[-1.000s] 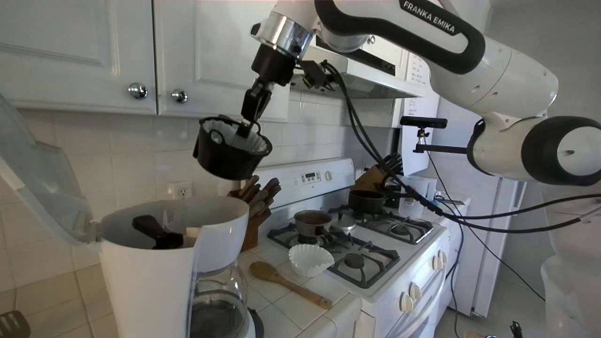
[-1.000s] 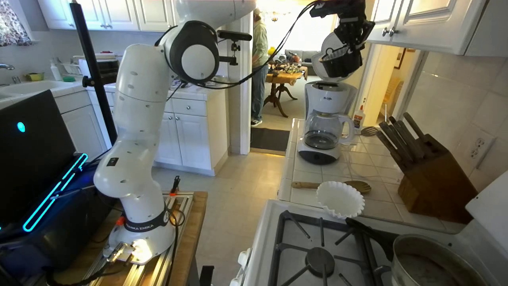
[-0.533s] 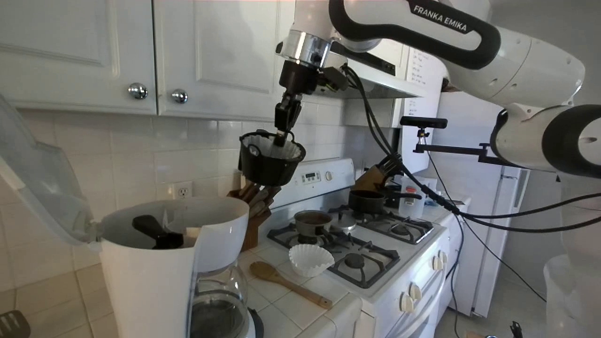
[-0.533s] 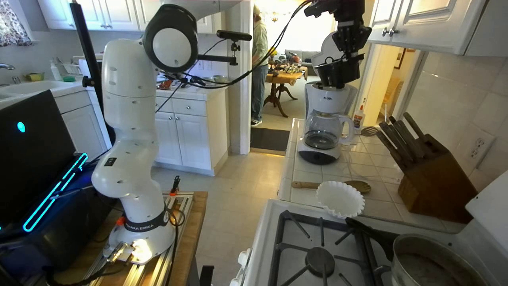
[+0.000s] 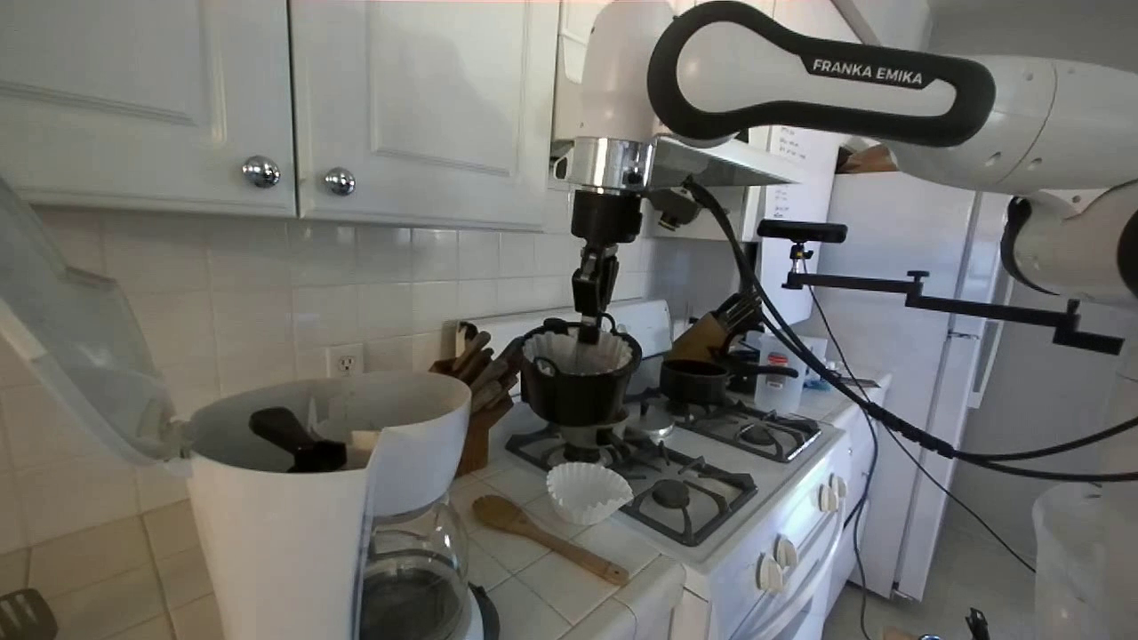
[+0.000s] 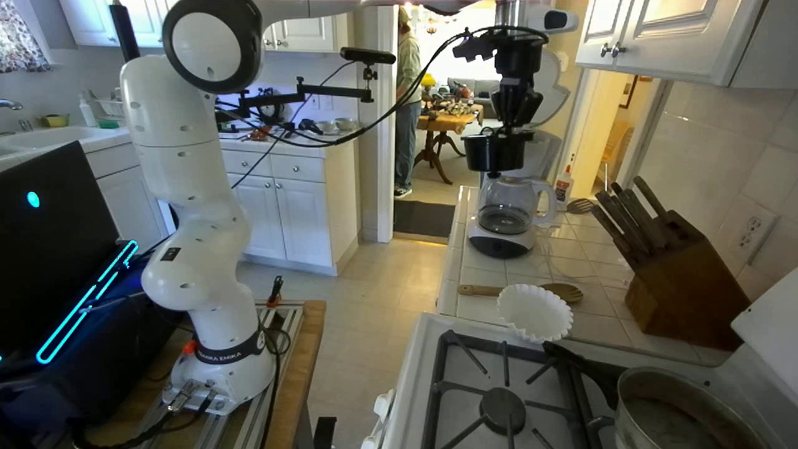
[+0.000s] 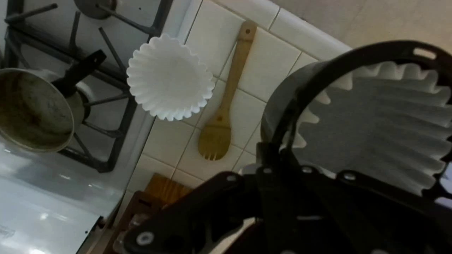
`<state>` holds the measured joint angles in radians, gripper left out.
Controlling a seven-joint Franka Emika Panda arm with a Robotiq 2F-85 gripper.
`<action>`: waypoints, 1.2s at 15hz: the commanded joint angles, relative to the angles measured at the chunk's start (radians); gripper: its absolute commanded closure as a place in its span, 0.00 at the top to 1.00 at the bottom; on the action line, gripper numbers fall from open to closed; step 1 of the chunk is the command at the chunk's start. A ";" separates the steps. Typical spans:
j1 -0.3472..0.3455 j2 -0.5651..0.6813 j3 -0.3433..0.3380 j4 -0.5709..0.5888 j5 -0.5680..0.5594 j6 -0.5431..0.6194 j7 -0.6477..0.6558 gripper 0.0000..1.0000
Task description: Remove the black object from the coffee machine, then put it on the counter
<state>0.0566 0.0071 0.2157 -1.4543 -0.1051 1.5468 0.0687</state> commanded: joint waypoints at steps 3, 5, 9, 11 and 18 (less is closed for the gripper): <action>0.016 -0.179 -0.053 -0.349 0.079 0.225 0.063 0.02; 0.015 -0.213 -0.068 -0.448 0.096 0.324 0.096 0.02; 0.006 -0.236 -0.096 -0.616 0.154 0.520 0.190 0.02; 0.007 -0.222 -0.103 -0.675 0.184 0.595 0.221 0.02; 0.008 -0.176 -0.115 -0.825 0.305 0.779 0.278 0.02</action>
<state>0.0607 -0.1648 0.1103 -2.2240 0.1396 2.2629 0.3261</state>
